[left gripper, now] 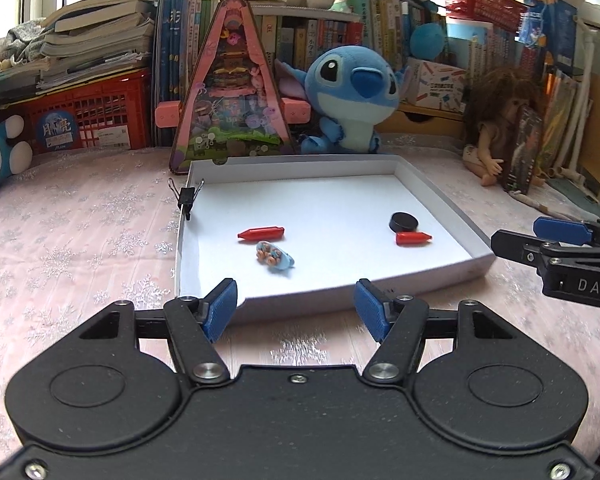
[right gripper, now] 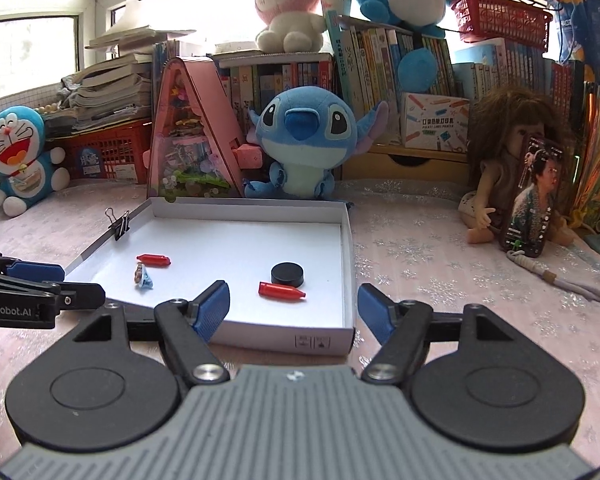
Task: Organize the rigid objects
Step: 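Move the left tool toward a blue figurine clip while the right tool approaches the walnuts, then grasp a black round lid with the left tool while the right tool grasps a walnut, then carry the black lid in the left tool and walnut in the right tool into the tray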
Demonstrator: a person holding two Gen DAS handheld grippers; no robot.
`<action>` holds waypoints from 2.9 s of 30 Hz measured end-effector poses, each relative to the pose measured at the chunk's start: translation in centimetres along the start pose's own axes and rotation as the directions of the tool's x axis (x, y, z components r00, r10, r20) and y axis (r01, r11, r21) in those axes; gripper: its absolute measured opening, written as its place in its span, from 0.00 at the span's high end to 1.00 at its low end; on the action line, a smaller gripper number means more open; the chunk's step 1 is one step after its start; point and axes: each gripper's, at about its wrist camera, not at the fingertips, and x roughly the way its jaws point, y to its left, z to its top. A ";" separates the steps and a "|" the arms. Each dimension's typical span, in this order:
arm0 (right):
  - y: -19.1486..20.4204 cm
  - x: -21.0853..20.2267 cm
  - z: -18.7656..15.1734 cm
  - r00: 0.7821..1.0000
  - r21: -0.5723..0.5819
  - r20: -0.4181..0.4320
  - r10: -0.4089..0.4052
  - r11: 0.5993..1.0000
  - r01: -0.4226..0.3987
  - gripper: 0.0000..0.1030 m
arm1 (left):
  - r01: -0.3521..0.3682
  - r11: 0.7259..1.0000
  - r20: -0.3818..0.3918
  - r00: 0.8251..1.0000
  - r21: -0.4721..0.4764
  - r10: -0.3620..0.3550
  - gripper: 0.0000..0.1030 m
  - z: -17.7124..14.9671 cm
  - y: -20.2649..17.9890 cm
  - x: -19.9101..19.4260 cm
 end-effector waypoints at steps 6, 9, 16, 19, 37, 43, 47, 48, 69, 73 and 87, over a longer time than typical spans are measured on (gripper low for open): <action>0.2 -2.4 -1.7 1.000 -0.023 0.023 -0.002 1.000 0.002 0.21 | 0.010 0.998 0.030 0.999 0.062 -0.012 0.37 -2.8 -0.8 -2.6; 0.3 -3.3 -2.8 1.000 -0.035 0.023 -0.004 0.999 0.005 0.21 | 0.011 0.997 0.036 0.999 0.079 -0.014 0.37 -4.2 -0.9 -3.6; 0.5 -5.2 -5.9 1.000 -0.020 0.024 -0.008 1.000 0.009 0.21 | 0.015 0.997 0.034 0.999 0.081 -0.018 0.37 -7.5 -0.3 -5.7; 0.7 -5.8 -7.3 1.000 -0.024 0.018 -0.015 1.000 0.015 0.21 | 0.007 0.997 0.025 1.000 0.080 -0.009 0.38 -8.8 -0.1 -6.2; 1.8 -7.7 -10.7 1.000 -0.031 -0.017 -0.026 0.999 0.026 0.21 | 0.023 0.996 -0.012 1.000 0.085 -0.022 0.47 -12.4 0.1 -7.6; 2.1 -7.8 -11.3 0.999 -0.031 -0.025 -0.020 0.999 0.019 0.25 | 0.018 0.995 0.004 1.000 0.098 -0.018 0.51 -12.6 -0.6 -7.2; 2.4 -7.8 -11.5 1.000 -0.033 -0.028 -0.011 0.999 0.010 0.32 | 0.011 0.996 0.014 1.000 0.092 -0.012 0.54 -12.5 -1.0 -6.8; 2.5 -7.8 -11.5 1.000 -0.038 -0.027 -0.012 0.999 0.010 0.33 | 0.009 0.996 0.017 1.000 0.091 -0.010 0.54 -12.4 -1.1 -6.7; 5.0 -7.5 -11.6 0.999 -0.078 -0.025 0.039 0.996 -0.041 0.80 | -0.011 0.996 0.054 0.999 0.092 0.006 0.71 -12.5 -2.9 -6.2; 5.1 -7.6 -11.3 0.999 -0.080 -0.013 0.038 0.996 -0.039 0.80 | -0.011 0.996 0.067 0.998 0.088 0.005 0.71 -12.1 -2.8 -6.5; 4.0 -7.1 -8.6 1.000 -0.049 0.025 0.005 0.999 -0.004 0.80 | -0.031 0.998 0.097 0.995 0.048 0.026 0.71 -9.1 -1.7 -6.5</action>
